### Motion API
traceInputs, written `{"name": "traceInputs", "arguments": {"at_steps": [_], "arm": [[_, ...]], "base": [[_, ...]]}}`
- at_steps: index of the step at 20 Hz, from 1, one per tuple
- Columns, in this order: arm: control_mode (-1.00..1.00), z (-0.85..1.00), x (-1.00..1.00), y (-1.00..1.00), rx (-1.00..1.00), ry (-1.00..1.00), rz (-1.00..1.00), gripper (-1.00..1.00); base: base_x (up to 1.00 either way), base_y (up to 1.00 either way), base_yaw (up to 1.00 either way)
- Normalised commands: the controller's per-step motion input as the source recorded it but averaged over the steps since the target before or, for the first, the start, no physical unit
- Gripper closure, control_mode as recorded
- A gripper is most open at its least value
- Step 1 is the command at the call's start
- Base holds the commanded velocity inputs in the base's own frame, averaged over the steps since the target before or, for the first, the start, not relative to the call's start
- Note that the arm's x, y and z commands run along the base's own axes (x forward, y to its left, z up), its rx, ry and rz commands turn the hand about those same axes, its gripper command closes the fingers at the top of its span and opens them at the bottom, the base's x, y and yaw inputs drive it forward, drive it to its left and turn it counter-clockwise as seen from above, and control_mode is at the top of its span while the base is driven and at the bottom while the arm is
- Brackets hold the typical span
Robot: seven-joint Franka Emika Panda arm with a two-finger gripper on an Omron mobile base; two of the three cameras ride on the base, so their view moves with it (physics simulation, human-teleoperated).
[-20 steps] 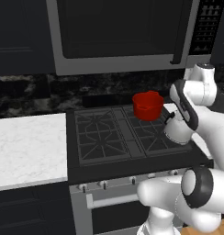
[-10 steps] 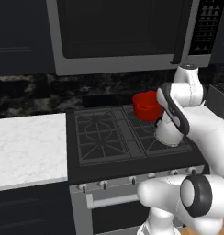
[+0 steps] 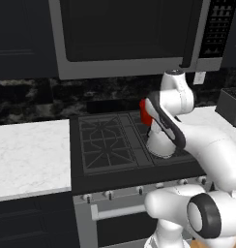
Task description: Pick the kettle from the counter and place it on a stove burner. Then turn the burner on.
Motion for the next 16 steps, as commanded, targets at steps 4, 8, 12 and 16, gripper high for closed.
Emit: {"name": "traceInputs", "arguments": {"at_steps": [4, 8, 12, 16], "arm": [[-1.00, 0.00, 0.00, 0.83, 0.00, 0.05, -0.01, 1.00], [-1.00, 0.00, 0.00, 0.79, -0.02, 0.04, 0.00, 1.00], [-1.00, 0.00, 0.02, 0.46, -0.03, 0.07, 0.00, 1.00], [-1.00, 0.00, 0.09, 0.17, 0.00, 0.02, -0.01, 1.00]], "base": [[0.00, 0.00, 0.00], [0.00, 0.00, 0.00], [0.00, 0.00, 0.00], [0.00, 0.00, 0.00]]}}
